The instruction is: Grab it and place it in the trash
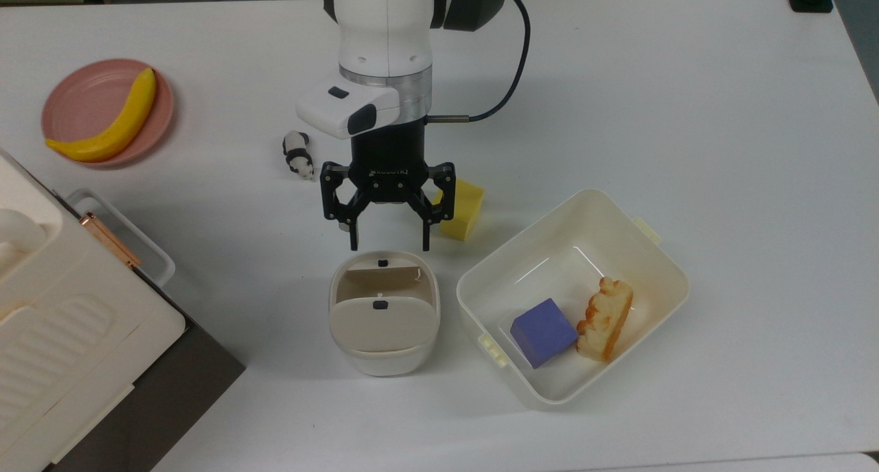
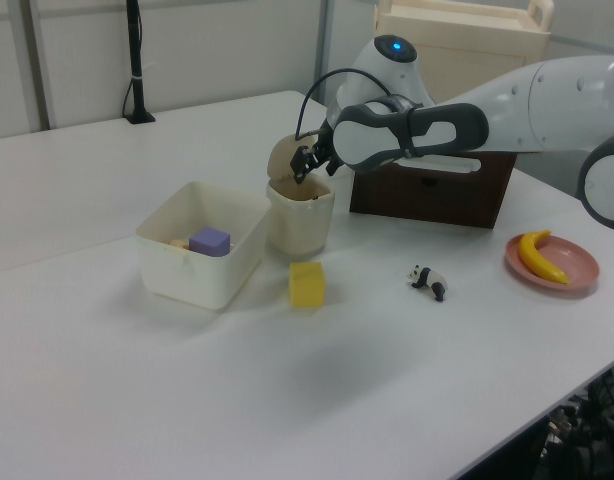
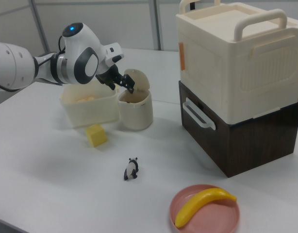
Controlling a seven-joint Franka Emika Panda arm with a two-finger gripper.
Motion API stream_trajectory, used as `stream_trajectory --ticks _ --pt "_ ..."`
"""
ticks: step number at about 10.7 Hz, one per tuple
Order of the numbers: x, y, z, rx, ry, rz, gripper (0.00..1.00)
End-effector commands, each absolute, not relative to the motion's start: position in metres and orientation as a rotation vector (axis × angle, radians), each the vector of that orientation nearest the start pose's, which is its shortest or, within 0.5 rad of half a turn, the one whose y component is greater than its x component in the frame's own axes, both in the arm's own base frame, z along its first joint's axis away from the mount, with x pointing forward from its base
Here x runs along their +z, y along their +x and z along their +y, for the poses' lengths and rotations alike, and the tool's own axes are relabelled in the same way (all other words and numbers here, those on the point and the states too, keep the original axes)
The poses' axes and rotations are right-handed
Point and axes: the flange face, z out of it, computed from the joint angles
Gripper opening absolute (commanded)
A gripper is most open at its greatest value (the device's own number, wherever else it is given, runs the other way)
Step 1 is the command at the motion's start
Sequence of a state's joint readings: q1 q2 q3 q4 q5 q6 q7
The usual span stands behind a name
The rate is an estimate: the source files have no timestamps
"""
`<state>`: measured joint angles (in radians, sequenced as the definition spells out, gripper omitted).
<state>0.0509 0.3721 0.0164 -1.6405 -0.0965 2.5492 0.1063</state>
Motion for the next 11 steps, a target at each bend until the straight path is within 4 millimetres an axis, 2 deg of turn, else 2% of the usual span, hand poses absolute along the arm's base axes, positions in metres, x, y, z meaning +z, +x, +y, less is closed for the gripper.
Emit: stream_trajectory --ticks 1,2,5,7,9,11 --pt "0.473 0.697 0.048 -0.831 -3.046 0.041 1.00" --pt "0.472 0.690 0.050 -0.717 -3.073 0.112 1.00" --pt "0.496 0.647 0.049 -0.296 -3.184 0.150 1.00" --pt "0.513 0.621 0.052 -0.125 -3.212 0.155 1.00" --pt "0.527 0.601 0.054 -0.059 -3.220 0.151 1.00" --pt "0.529 0.594 0.058 -0.049 -3.219 0.138 1.00"
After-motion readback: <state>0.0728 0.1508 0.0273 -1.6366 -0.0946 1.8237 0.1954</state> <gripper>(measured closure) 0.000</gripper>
